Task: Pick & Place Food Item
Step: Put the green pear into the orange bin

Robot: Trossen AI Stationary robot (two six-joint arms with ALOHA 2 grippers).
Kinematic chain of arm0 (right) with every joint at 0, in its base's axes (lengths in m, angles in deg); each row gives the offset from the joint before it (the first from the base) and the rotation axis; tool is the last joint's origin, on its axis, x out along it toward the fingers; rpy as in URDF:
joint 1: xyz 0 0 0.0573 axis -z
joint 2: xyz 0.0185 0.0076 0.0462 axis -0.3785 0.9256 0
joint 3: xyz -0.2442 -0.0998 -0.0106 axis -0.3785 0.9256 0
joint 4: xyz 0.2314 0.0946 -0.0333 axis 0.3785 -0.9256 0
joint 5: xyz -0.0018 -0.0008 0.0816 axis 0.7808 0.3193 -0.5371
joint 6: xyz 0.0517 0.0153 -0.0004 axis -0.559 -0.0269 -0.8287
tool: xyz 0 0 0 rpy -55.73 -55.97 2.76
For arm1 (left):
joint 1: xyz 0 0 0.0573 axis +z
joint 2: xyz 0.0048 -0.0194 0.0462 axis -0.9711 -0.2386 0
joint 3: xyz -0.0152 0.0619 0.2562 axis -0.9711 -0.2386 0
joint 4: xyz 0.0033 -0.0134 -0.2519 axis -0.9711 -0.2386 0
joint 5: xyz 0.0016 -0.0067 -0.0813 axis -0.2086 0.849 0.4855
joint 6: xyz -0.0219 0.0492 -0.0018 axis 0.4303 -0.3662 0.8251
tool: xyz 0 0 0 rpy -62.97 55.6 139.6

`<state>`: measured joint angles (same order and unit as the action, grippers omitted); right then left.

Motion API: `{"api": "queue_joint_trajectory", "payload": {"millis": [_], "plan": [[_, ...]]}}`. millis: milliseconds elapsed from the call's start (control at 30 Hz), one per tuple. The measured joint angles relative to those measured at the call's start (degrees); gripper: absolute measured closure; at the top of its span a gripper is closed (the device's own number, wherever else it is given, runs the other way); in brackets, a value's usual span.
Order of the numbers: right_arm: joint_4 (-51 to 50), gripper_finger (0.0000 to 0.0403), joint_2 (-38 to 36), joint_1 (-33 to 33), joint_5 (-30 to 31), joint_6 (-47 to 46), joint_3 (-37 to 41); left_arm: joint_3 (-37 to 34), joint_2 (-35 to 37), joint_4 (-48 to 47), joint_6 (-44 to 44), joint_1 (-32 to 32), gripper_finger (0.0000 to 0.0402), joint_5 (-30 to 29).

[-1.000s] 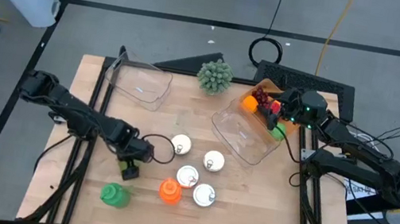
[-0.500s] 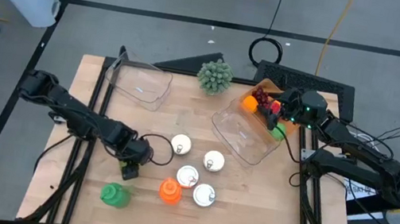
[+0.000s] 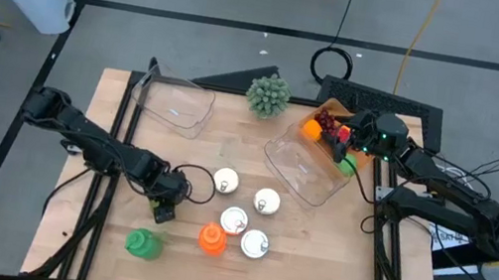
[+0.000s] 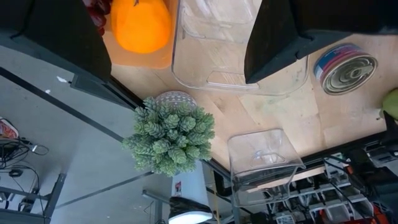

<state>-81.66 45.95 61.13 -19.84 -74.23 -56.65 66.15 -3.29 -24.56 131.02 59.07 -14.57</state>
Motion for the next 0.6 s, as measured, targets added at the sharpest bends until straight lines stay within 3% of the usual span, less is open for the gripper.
{"api": "queue_joint_trajectory", "payload": {"millis": [200, 600], "plan": [[0.0, 0.0053, 0.0, 0.0, 0.0, -0.1, 0.0, 2.2, -0.3, 0.3, -2.2, 1.6, 0.0133, -2.9], [0.0, 0.0053, 0.0, 0.0, 0.0, -0.2, 0.0, 17.0, 5.7, -2.6, -13.2, 4.3, 0.0133, -22.4]]}}
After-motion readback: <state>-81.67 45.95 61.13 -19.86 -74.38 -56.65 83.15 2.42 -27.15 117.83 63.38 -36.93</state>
